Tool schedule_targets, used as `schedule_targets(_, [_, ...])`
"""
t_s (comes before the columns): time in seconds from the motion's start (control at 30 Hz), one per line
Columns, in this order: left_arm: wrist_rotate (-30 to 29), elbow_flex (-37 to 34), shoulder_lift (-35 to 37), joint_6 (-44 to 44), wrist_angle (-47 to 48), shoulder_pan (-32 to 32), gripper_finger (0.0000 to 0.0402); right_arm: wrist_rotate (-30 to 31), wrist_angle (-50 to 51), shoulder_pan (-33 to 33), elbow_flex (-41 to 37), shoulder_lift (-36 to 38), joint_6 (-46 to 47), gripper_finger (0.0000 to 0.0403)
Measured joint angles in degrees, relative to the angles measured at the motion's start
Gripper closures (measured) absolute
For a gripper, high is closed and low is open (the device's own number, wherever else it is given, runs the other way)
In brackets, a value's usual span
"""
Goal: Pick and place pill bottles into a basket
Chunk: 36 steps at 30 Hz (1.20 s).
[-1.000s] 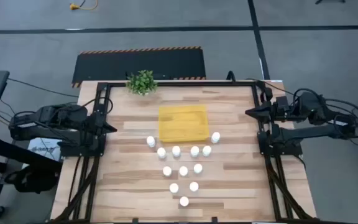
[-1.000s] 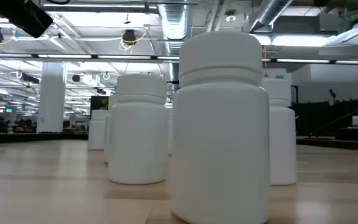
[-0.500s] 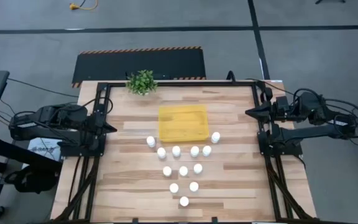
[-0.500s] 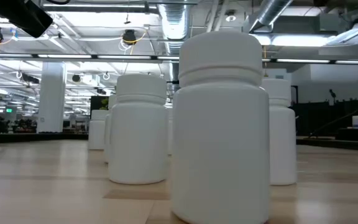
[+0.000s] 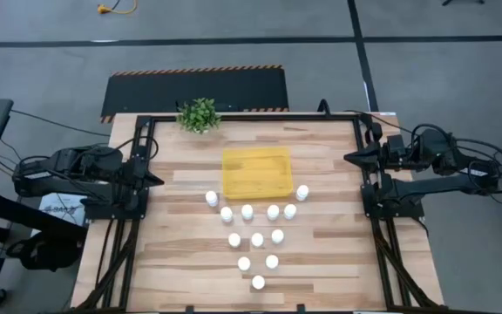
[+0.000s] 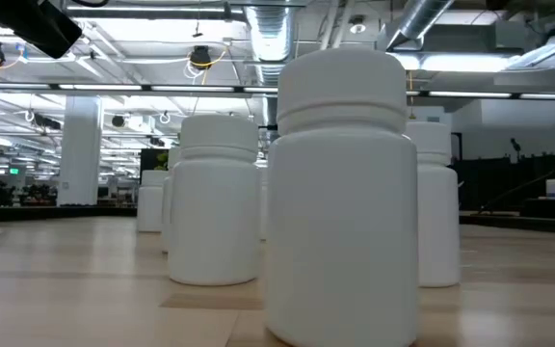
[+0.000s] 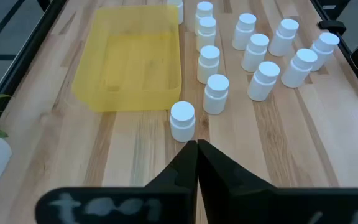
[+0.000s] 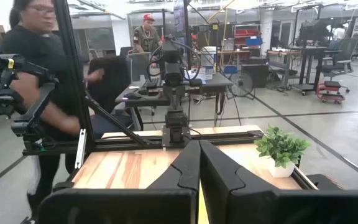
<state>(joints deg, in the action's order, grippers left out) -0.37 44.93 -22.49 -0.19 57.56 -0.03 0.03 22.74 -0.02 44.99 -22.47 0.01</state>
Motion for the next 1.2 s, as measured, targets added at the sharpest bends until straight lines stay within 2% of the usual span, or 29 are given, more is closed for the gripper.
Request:
schedule_targets(0.93, [-0.38, 0.00, 0.00, -0.18, -0.04, 0.00, 0.0401, 0.00, 0.00, 0.00, 0.00, 0.00, 0.00, 0.0403])
schedule_targets(1.1, [-18.37, -0.04, -0.63, -8.35, -1.69, 0.04, 0.0401, 0.00, 0.00, -0.01, 0.00, -0.01, 0.00, 0.0403])
schedule_targets(1.2, [-23.89, -0.09, -0.63, -7.73, -1.32, 0.02, 0.0401, 0.00, 0.00, -0.01, 0.00, 0.01, 0.00, 0.0403])
